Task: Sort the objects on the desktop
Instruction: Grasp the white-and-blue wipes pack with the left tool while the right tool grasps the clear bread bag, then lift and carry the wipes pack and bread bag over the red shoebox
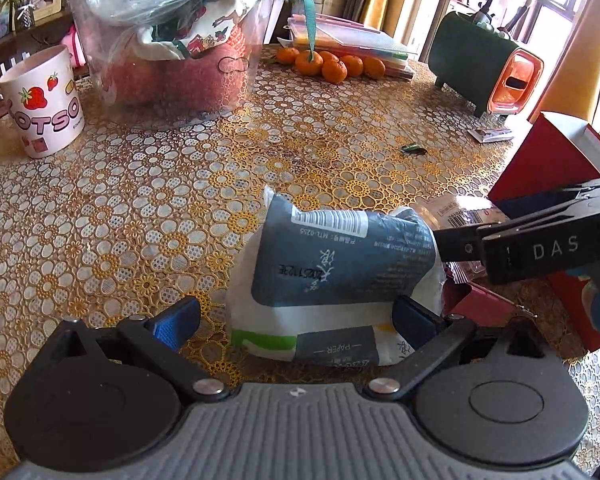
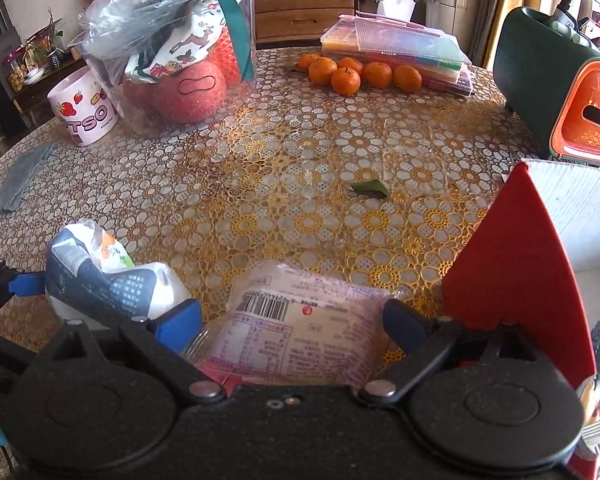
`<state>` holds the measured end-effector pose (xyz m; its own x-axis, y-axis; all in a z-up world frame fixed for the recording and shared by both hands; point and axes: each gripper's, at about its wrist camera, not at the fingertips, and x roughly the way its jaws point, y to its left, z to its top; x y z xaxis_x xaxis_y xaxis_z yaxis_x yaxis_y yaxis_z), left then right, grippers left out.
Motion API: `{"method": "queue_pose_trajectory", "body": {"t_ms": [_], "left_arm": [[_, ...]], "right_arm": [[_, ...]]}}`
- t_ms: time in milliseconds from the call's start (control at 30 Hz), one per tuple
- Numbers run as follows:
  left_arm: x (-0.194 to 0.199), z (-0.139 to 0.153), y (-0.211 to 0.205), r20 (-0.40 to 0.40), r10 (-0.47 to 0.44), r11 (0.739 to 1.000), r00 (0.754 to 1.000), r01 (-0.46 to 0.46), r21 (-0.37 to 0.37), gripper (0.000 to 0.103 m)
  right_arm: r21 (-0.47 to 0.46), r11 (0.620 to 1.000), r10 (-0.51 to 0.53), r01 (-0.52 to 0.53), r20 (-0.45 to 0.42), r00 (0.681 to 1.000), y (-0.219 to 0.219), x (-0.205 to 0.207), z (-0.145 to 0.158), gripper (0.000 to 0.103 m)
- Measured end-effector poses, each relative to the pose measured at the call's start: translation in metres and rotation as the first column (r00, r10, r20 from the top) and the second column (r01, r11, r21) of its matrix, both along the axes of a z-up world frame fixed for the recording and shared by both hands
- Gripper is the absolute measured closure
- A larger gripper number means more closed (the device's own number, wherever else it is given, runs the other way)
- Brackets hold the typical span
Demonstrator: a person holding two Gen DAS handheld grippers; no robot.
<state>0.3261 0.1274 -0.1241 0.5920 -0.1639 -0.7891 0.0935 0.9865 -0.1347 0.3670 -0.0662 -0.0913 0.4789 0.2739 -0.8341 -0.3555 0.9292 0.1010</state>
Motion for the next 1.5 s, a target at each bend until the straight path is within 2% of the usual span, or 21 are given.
{"method": "queue_pose_trajectory", "body": {"t_ms": [200, 367, 567, 667, 933, 1500], "left_arm": [[0.000, 0.001, -0.002, 0.018, -0.012, 0.999, 1.000, 0.013, -0.034, 0.023], [-0.001, 0.004, 0.004, 0.016, 0.012, 0.997, 1.000, -0.010, -0.081, 0.053], [-0.011, 0.011, 0.010, 0.048, 0.047, 0.992, 0.998, -0.041, -0.117, 0.073], [-0.017, 0.017, 0.010, 0.061, 0.063, 0.991, 0.996, -0.055, -0.121, 0.077], [-0.039, 0.039, 0.012, 0.104, 0.106, 0.987, 0.989, -0.092, -0.134, 0.083], [-0.086, 0.094, -0.001, 0.149, 0.118, 0.984, 0.982, -0.094, -0.154, 0.084]], "right_arm": [[-0.009, 1.000, -0.003, 0.003, 0.004, 1.000, 0.002, 0.001, -0.005, 0.008], [-0.024, 1.000, -0.010, 0.010, 0.012, 1.000, 0.001, 0.001, -0.004, 0.023], [-0.052, 0.999, 0.011, -0.009, 0.040, 0.999, 0.002, -0.006, 0.002, 0.036], [-0.073, 0.997, 0.026, -0.021, 0.065, 0.998, 0.004, -0.012, 0.007, 0.039], [-0.098, 0.995, 0.040, -0.025, 0.146, 0.988, -0.003, -0.030, 0.029, 0.040], [-0.001, 0.998, 0.054, -0.055, 0.197, 0.979, -0.039, -0.077, 0.099, 0.040]]}}
